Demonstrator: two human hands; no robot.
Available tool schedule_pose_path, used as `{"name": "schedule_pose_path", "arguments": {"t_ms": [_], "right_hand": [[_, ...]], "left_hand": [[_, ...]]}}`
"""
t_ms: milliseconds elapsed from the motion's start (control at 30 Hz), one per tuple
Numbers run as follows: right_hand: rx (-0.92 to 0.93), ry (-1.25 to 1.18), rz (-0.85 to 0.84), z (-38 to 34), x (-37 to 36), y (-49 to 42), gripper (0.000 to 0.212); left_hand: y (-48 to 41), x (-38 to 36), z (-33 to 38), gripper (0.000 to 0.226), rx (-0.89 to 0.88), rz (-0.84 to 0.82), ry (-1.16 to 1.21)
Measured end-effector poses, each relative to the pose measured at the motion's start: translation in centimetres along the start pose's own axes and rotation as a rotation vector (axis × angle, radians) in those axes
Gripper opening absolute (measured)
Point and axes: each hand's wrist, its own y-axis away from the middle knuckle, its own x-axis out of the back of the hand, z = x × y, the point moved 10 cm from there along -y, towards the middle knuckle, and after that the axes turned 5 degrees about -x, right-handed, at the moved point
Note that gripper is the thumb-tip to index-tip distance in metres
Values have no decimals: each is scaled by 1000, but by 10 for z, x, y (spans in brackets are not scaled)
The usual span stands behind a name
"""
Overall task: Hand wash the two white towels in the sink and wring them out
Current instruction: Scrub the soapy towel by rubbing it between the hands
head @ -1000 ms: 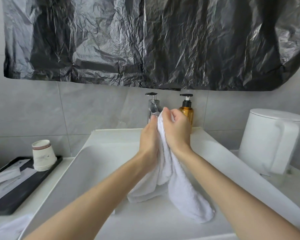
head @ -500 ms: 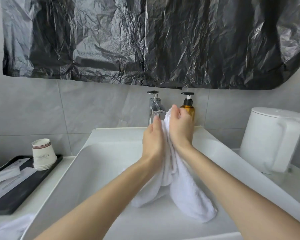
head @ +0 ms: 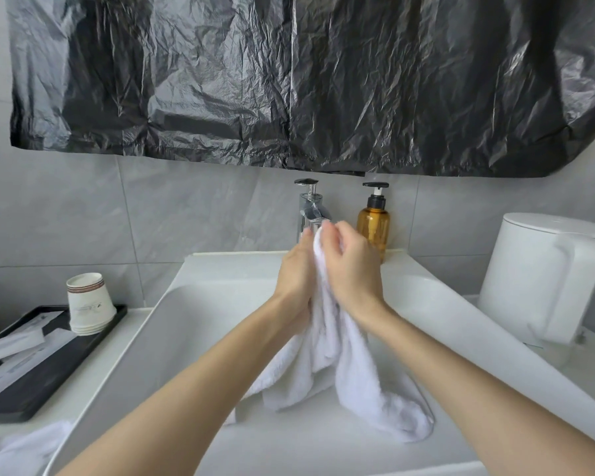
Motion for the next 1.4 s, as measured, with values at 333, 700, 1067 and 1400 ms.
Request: {"name": "schedule_pose_path", "arguments": {"t_ms": [333,700,1067,1400], "right_hand": [[-76,-247,-642,1,-35,5,52],[-76,-179,-587,8,-10,-18,22],[-369,-637,-71,45,53,-52,33],[-354,-298,2,56,68,-55,8]], "left_hand": [[-18,45,36,60,12,92,-6],[-23,59,78,36,-296,-2,-285],[-31,39,19,52,-214,-323,-1089],[-27,82,61,11,-263,179,-297]]}}
